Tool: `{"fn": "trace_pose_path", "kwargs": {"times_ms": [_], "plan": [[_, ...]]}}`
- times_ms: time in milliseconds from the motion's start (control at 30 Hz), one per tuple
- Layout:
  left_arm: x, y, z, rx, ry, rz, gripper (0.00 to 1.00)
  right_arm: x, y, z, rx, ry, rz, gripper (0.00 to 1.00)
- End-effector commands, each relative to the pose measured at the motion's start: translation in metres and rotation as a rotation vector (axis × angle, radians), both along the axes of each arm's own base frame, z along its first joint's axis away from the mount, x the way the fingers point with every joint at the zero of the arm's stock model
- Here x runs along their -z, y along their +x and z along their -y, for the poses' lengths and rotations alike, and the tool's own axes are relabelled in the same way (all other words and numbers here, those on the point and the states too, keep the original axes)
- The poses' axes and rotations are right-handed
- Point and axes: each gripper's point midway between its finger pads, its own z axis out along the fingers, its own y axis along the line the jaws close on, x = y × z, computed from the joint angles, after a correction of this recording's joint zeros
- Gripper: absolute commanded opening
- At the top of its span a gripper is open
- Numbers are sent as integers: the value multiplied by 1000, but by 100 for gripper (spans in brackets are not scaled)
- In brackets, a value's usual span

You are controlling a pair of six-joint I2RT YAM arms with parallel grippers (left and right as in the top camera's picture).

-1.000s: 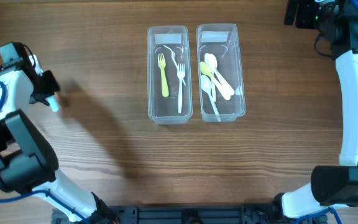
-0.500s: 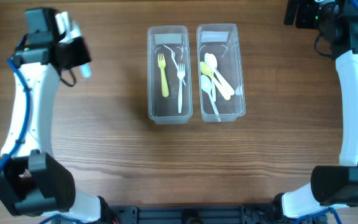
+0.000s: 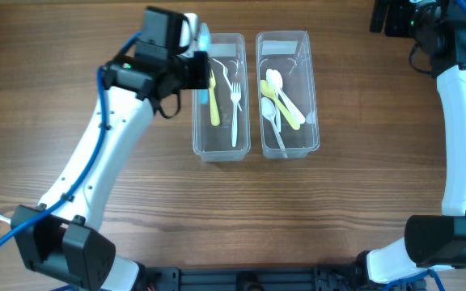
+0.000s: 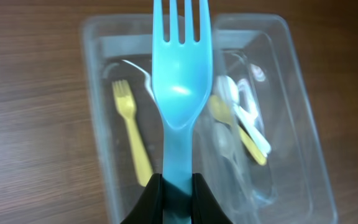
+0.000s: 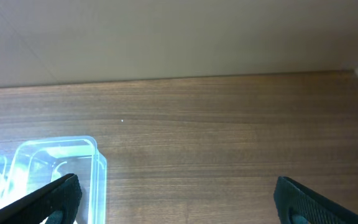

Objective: Pack container
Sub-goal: 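Carry the light-blue fork into the left container and release it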

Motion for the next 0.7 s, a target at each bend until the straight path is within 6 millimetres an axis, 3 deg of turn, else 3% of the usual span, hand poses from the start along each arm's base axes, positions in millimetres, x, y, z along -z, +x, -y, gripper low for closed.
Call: {"fn": "trace_pose_path", "kwargs": {"times_ms": [0,367,533,667], "plan": [[16,1,16,7,27,-29,4,4,1,4,15,-12,-8,100],[121,13,22,10,117,-229,4,4,1,4,15,-12,-8,100],[151,11,21,11,143,-292,6,4,1,4,15,-12,-8,100],[157,11,22,11,146,-301,19,4,1,4,15,-12,-8,99]]}}
